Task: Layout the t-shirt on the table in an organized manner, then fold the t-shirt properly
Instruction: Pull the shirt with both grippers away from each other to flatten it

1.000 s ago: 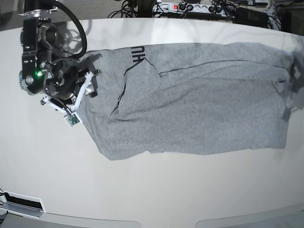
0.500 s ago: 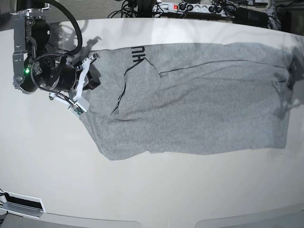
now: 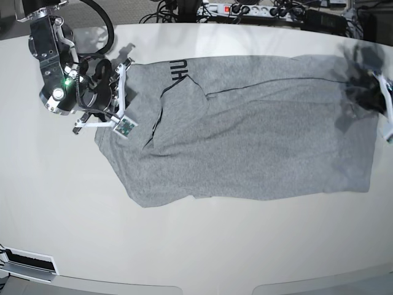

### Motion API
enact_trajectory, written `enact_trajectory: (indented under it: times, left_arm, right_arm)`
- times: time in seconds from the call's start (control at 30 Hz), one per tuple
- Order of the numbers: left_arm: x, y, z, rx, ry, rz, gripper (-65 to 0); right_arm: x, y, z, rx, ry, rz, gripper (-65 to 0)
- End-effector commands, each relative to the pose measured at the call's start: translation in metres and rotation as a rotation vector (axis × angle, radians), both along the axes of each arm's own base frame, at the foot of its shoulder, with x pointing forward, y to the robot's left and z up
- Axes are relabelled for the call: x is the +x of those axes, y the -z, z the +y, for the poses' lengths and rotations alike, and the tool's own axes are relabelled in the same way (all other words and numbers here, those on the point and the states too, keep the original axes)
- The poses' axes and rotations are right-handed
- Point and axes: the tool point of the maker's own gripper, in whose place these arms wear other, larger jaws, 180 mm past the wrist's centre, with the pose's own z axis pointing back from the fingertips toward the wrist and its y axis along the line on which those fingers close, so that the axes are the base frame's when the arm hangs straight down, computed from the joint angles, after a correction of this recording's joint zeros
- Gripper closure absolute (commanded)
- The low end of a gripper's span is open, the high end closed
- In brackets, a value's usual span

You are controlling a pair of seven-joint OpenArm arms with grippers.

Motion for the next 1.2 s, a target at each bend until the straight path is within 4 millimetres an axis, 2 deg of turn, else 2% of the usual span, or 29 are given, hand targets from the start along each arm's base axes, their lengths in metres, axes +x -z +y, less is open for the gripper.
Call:
enact_trajectory:
  times: [0.0,0.1,0.23,0.5,0.63,0.73,0.83,0.93,1.07,1.17]
  left_arm:
    - [0.007,-0.009,0.001,-0.003,0.007,-0.034,0.0]
    - [0.004,-0.001,-0.007,-0.025,-0.004,-0.029,0.0]
    - [0.003,0.007,-0.005,0.012,0.001,-0.048,0.0]
    - [-0.007,0.033,-0.005,0.012,-0.058,-0.072,0.0]
    - [-0.019,0.053,0.001,0.011,-0.111,-0.037,0.0]
    - [-0.027,0.063,0.008,0.007,-0.147,-0.012,0.0]
    - [-0.024,0.061,0.009,0.009,-0.146,-0.017,0.0]
    - [-0.015,0.05,0.001,-0.02,-0.133,-0.049,0.0]
    - [-0.002,0.034,-0.012,-0.04,-0.098,-0.104,0.0]
    - [0.012,0.035,-0.003,0.003,-0.15,-0.162,0.0]
  right_arm:
    - [0.01,-0.009,-0.001,0.011,0.007,-0.041,0.0]
    - [0.012,-0.011,0.003,0.035,0.008,-0.05,0.0]
    - [0.007,-0.01,0.015,0.095,-0.037,-0.032,0.0]
    - [-0.006,0.036,-0.008,0.069,0.066,0.08,0.0]
    - [-0.012,0.038,-0.006,0.072,0.016,0.099,0.0]
    - [-0.009,0.03,0.0,0.095,0.008,0.079,0.0]
    - [-0.001,0.014,0.009,0.119,-0.009,0.03,0.0]
    - [0.006,0.0,0.014,0.125,-0.024,-0.013,0.0]
    - [0.005,-0.001,0.015,0.127,-0.029,-0.016,0.0]
    - [0.005,-0.001,0.016,0.135,-0.028,-0.017,0.0]
